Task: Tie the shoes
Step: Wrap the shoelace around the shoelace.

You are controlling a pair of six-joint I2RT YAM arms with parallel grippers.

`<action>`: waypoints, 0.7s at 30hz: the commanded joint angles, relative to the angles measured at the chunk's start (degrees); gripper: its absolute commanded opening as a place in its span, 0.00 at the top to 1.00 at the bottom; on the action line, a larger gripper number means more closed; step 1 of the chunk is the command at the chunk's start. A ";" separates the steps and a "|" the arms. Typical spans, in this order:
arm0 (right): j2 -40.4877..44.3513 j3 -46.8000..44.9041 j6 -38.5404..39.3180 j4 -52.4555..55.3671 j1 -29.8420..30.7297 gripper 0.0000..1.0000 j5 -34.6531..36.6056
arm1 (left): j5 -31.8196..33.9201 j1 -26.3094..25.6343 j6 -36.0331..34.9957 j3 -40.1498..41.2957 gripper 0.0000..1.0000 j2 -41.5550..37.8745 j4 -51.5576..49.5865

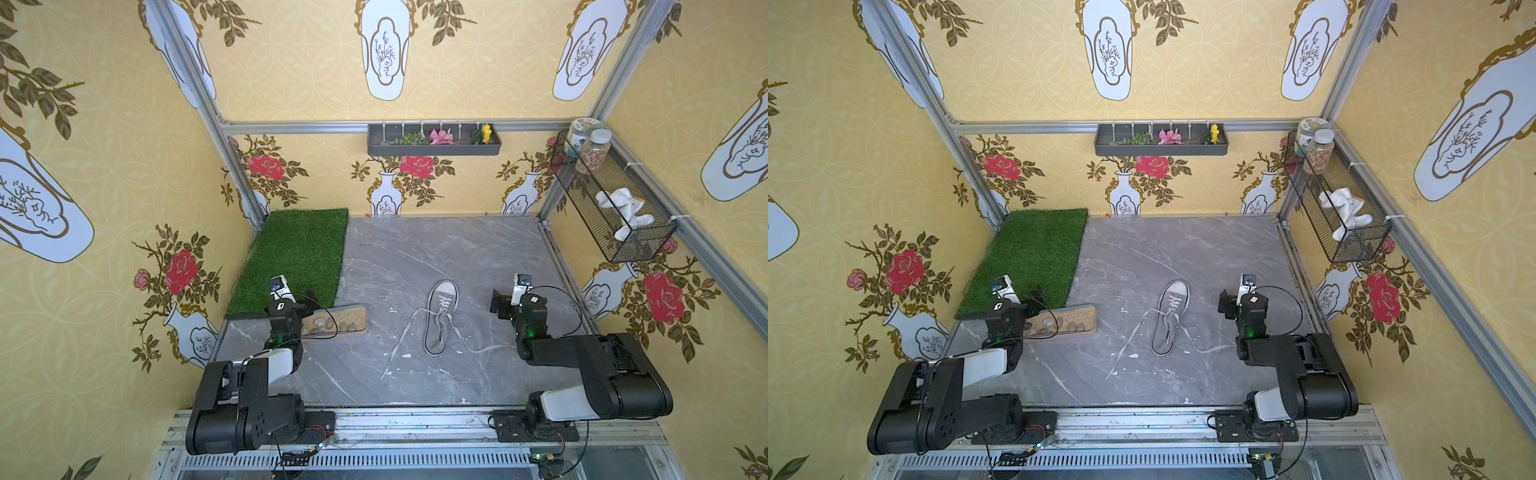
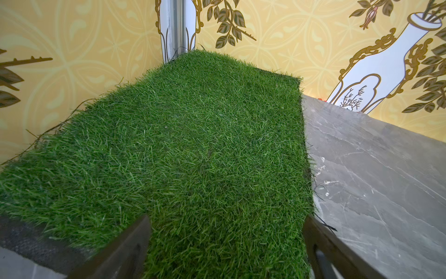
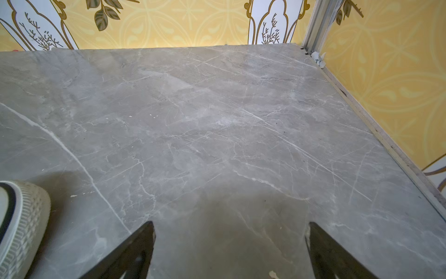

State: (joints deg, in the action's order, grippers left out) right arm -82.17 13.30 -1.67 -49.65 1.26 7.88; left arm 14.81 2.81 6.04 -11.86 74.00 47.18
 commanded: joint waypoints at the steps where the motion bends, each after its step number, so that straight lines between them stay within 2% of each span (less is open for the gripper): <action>1: -0.01 -0.03 -0.44 -2.36 -0.01 0.03 0.23 | -0.39 0.08 0.02 0.17 0.00 0.05 1.52; 14: -0.05 0.10 -0.62 -2.27 -0.06 0.03 -0.06 | -0.47 0.09 0.02 0.09 0.00 0.14 1.54; 16: 0.13 -0.11 -0.33 -2.65 0.30 0.03 1.42 | -0.41 0.09 0.02 0.25 0.00 -0.18 1.55; 17: 0.76 0.39 -0.57 -1.81 1.22 0.03 4.49 | 0.05 0.09 -0.02 0.35 0.00 -0.42 2.29; 18: 2.98 1.67 -0.85 2.05 1.96 0.03 7.25 | 0.48 -0.04 -0.36 -0.10 0.00 -1.96 1.34; 21: 10.05 9.57 -2.54 22.19 5.46 0.03 17.94 | 0.87 -0.03 0.33 -3.73 0.00 -12.60 -13.70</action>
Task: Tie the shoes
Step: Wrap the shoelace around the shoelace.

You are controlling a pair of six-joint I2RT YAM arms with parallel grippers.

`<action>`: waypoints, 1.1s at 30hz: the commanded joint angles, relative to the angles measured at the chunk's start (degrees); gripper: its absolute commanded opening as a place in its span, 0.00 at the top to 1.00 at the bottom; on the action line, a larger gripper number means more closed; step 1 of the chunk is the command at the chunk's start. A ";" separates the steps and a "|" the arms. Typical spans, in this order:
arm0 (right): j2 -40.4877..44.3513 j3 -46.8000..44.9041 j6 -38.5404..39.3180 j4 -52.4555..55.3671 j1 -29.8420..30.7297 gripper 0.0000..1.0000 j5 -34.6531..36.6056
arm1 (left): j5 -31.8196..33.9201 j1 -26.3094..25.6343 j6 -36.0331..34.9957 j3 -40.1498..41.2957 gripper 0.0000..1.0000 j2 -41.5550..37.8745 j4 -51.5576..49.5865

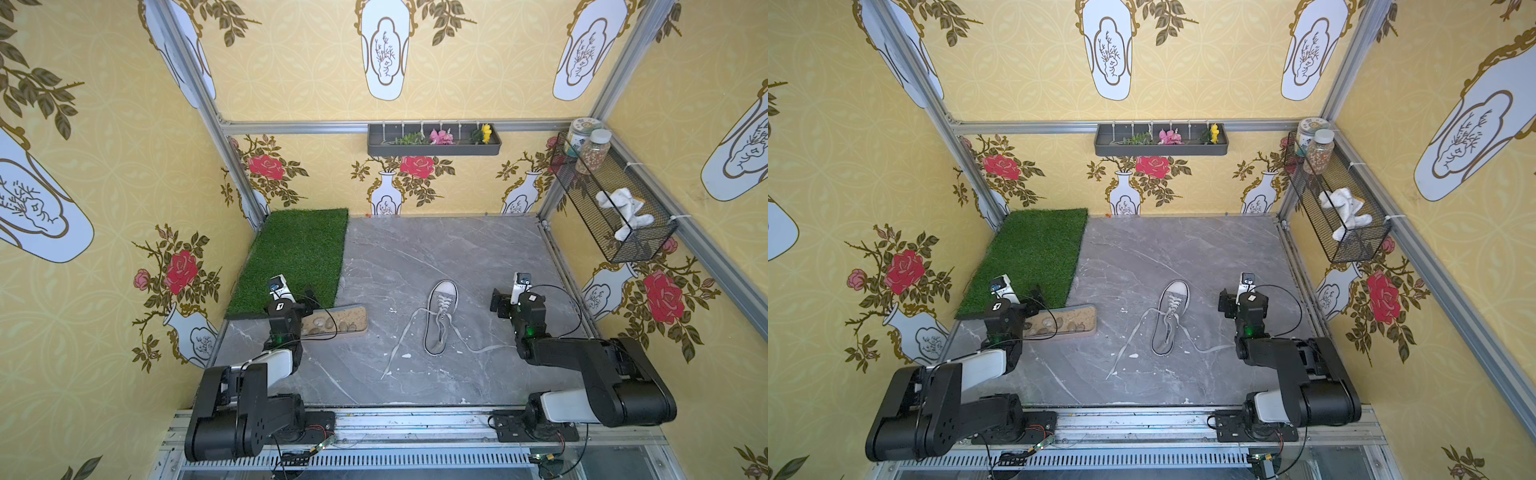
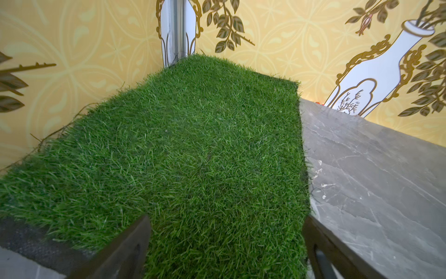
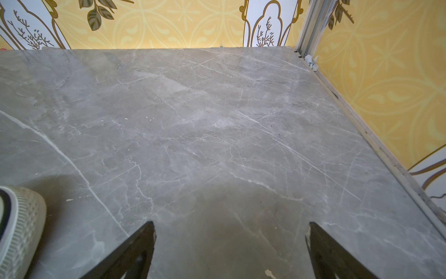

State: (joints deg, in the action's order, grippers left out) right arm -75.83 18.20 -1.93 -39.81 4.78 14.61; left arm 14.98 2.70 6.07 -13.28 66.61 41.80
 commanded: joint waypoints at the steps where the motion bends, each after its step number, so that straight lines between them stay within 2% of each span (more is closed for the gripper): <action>1: 6.06 8.05 -6.25 18.94 2.63 0.03 13.12 | 1.20 0.13 1.43 -4.26 0.00 -8.68 -14.68; 3: 9.62 12.31 -9.50 28.09 2.30 0.03 10.45 | 5.84 0.16 10.88 -6.93 0.00 -13.40 -22.02; 4: 10.90 14.39 -10.14 32.12 2.52 0.03 8.66 | 5.60 0.20 13.77 -7.44 0.00 -15.01 -23.82; 7: 12.71 23.39 -13.83 48.36 3.25 0.03 0.45 | -5.54 0.20 18.67 -7.96 0.00 -17.79 -24.13; 10: 14.36 26.85 -17.11 56.72 6.16 0.03 -10.99 | -19.26 -0.61 28.25 -9.78 0.02 -15.07 -22.39; 12: 13.99 29.22 -19.24 62.68 9.37 0.03 -16.90 | -22.43 -4.97 31.34 -12.01 0.04 -11.48 -22.63; 16: 13.38 31.59 -21.86 70.65 18.42 0.03 -19.53 | -20.56 -17.31 29.67 -16.04 0.07 -6.47 -28.57; 20: 10.63 35.38 -24.48 80.10 30.89 0.01 -10.54 | -18.27 -28.58 26.62 -20.08 0.10 -1.01 -35.67; 22: 9.07 35.68 -25.44 81.13 34.68 0.02 -9.21 | -18.91 -32.28 24.72 -22.49 0.10 2.39 -39.65; 25: 7.55 33.94 -26.46 80.18 34.86 0.04 -10.56 | -22.29 -36.45 22.93 -25.12 0.13 8.61 -42.33; 27: 7.80 32.14 -26.41 78.55 32.62 0.07 -11.80 | -22.64 -39.41 21.32 -26.89 0.15 12.21 -44.38; 31: 8.11 28.13 -27.16 77.78 26.24 0.12 -14.60 | -16.84 -43.03 18.40 -32.07 0.21 18.85 -52.97; 33: 9.33 26.39 -28.19 77.28 23.40 0.13 -13.25 | -14.94 -44.18 18.26 -34.12 0.27 21.90 -56.23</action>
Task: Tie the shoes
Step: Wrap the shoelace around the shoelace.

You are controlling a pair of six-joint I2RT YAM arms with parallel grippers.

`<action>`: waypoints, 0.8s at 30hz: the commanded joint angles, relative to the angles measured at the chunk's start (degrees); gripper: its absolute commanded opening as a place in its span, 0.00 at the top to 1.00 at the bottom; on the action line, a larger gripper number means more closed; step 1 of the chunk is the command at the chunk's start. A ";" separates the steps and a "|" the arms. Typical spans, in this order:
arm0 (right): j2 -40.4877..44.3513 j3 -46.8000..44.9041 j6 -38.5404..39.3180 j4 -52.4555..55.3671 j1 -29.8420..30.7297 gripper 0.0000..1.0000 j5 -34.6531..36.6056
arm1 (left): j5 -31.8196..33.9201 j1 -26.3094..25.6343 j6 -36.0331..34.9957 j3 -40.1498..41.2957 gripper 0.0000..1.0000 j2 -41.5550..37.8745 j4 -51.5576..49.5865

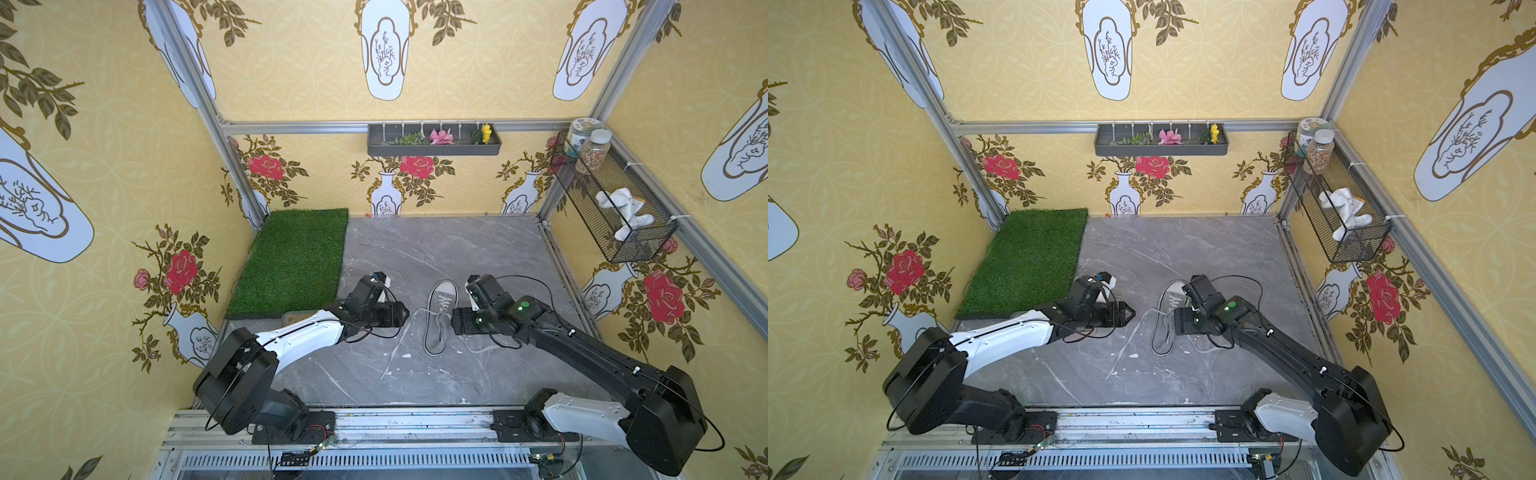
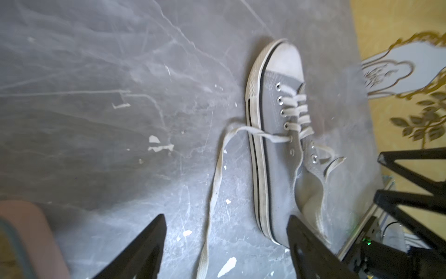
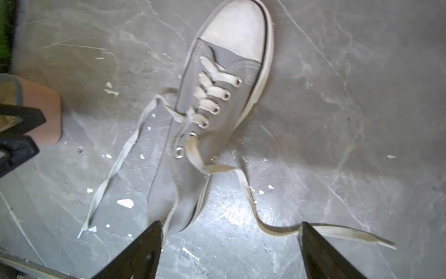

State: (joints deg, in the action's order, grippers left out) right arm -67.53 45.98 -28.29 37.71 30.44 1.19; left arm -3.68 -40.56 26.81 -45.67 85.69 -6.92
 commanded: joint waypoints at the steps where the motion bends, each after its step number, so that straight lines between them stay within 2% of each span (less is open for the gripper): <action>1: 1.53 -1.96 -2.18 -0.40 -3.99 0.15 1.28 | 4.35 -1.59 -2.39 -2.50 0.31 4.06 -8.33; 4: 2.31 -3.81 -2.63 -2.40 -8.33 0.22 2.15 | 6.64 -3.67 -2.80 -3.29 0.37 6.43 -9.44; 11: 0.54 -6.91 -2.51 -4.95 -14.92 0.23 0.13 | 11.65 -7.81 -7.35 -8.28 0.49 11.71 -14.39; 14: 0.23 -8.70 -2.97 -5.32 -17.40 0.28 0.08 | 12.42 -8.83 -8.11 -9.12 0.54 12.96 -14.47; 24: -1.48 -12.76 -8.87 -7.06 -18.04 0.37 2.07 | 13.53 -10.24 -9.60 -10.40 0.69 16.94 -14.88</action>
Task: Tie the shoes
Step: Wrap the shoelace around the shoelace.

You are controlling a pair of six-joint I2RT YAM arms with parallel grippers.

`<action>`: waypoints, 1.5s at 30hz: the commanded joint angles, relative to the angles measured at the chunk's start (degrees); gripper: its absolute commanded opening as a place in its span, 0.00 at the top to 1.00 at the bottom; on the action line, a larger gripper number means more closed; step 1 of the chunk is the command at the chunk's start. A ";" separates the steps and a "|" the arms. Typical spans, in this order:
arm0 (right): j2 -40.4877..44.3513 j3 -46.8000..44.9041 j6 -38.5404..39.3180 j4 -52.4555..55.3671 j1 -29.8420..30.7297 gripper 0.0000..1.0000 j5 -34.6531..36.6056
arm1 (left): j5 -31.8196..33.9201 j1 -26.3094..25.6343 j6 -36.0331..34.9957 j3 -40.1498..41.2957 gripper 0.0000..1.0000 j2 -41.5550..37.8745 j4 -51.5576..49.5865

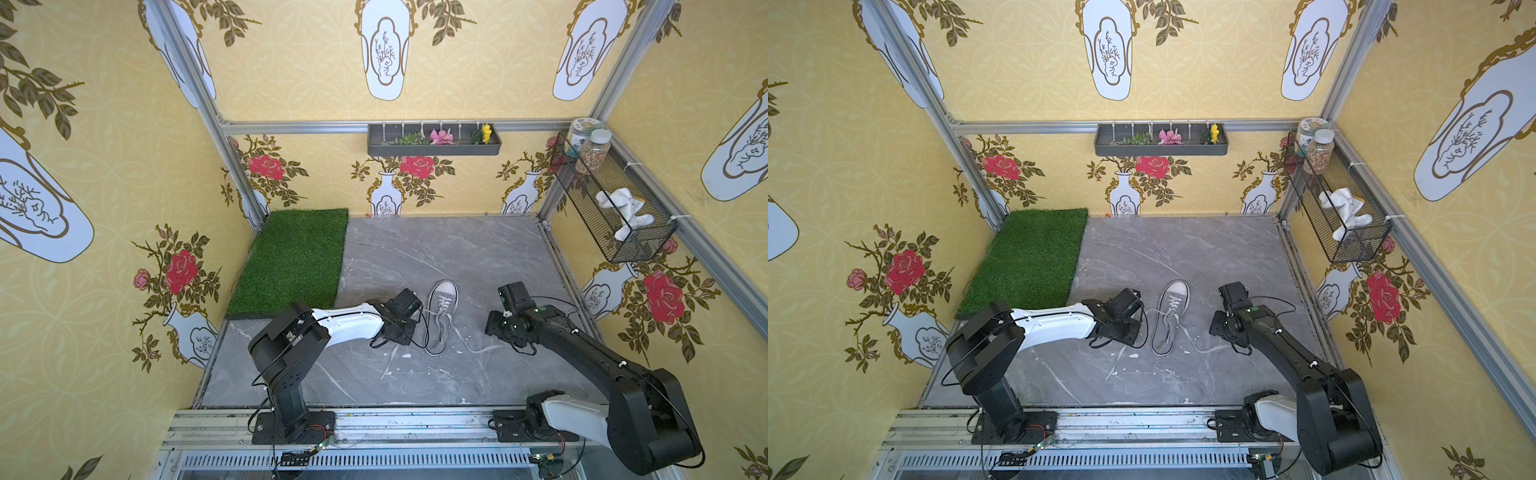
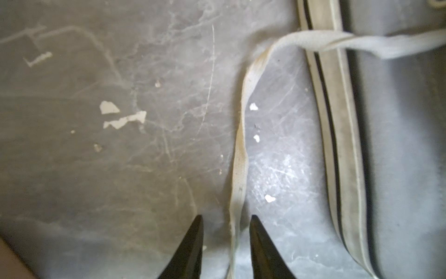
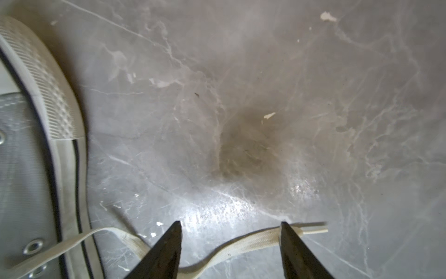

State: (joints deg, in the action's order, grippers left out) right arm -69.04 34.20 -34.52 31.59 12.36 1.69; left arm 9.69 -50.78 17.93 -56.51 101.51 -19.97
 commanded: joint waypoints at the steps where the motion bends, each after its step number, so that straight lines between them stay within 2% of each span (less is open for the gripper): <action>1: 0.47 -1.22 -2.72 -0.55 -0.05 0.37 2.48 | 0.00 0.07 -0.69 0.67 0.71 1.13 -1.47; 6: 1.12 -2.36 -5.09 -0.62 -0.08 0.39 2.89 | -1.02 0.11 -0.62 1.31 0.82 1.42 0.47; 14: 1.45 -7.01 -8.19 -5.68 -0.03 0.48 1.20 | -1.52 0.14 -0.54 2.58 1.00 1.31 3.02; 18: 1.43 -7.49 -9.00 -6.36 -0.15 0.57 0.81 | 0.01 0.35 -0.36 3.10 1.00 0.12 3.52; 21: 1.72 -7.99 -9.24 -6.88 -0.41 0.66 0.76 | 0.85 0.45 -0.33 3.37 1.00 -0.85 4.08; 26: 0.81 -6.91 -7.94 -8.42 -1.57 0.94 2.39 | 1.32 1.61 0.87 5.18 1.00 -3.90 6.09; 28: 0.56 -6.60 -7.42 -9.55 -2.70 1.00 1.67 | 0.61 2.71 0.95 6.43 1.00 -5.81 7.22; 34: 7.29 -5.91 -5.84 -10.94 -3.65 1.00 1.96 | 0.96 3.41 -2.16 6.99 1.00 -9.81 7.41; 39: 10.17 -5.15 -3.83 -7.88 -3.59 1.00 1.83 | -0.44 3.41 -3.19 4.99 1.00 -8.50 5.66; 45: 15.53 -1.93 3.13 -9.30 -3.66 1.00 -0.76 | -0.38 3.41 -3.64 5.00 1.00 -14.10 6.11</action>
State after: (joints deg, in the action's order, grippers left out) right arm -54.70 30.44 -36.10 23.24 8.71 2.35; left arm 10.26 -47.42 15.29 -51.37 89.49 -14.17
